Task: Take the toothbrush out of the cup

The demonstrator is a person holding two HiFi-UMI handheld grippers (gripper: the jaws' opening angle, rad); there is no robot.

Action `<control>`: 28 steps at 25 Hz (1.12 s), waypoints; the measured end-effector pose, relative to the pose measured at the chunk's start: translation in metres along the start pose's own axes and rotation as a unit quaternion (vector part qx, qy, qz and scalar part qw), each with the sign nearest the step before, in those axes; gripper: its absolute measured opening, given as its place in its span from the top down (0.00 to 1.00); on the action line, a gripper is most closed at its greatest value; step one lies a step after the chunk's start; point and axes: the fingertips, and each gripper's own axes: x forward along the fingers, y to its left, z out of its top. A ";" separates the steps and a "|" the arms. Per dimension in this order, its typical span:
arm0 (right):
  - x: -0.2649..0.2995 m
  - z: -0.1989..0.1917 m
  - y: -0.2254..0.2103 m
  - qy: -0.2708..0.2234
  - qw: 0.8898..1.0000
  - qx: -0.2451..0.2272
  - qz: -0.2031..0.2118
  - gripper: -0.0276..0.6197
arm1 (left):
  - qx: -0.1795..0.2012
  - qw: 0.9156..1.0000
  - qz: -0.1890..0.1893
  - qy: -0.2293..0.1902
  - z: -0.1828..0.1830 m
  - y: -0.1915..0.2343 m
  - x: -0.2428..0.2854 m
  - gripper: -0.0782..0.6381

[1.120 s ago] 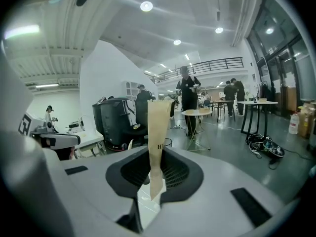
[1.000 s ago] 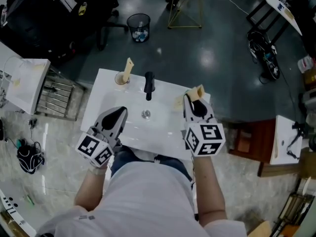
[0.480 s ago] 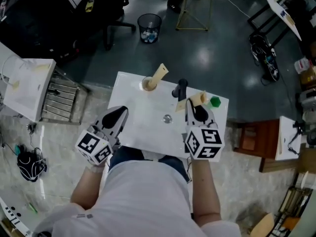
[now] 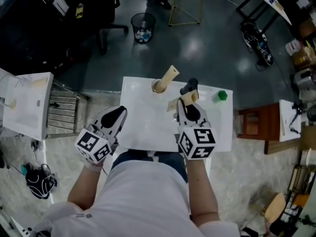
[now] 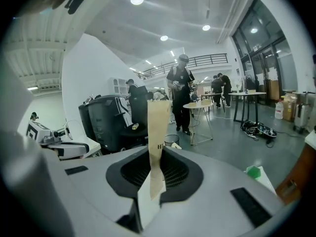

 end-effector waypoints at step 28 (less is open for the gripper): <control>-0.003 -0.019 -0.042 0.024 0.999 0.039 -0.020 0.87 | 0.016 0.995 -0.058 0.074 -0.023 0.001 0.154 0.72</control>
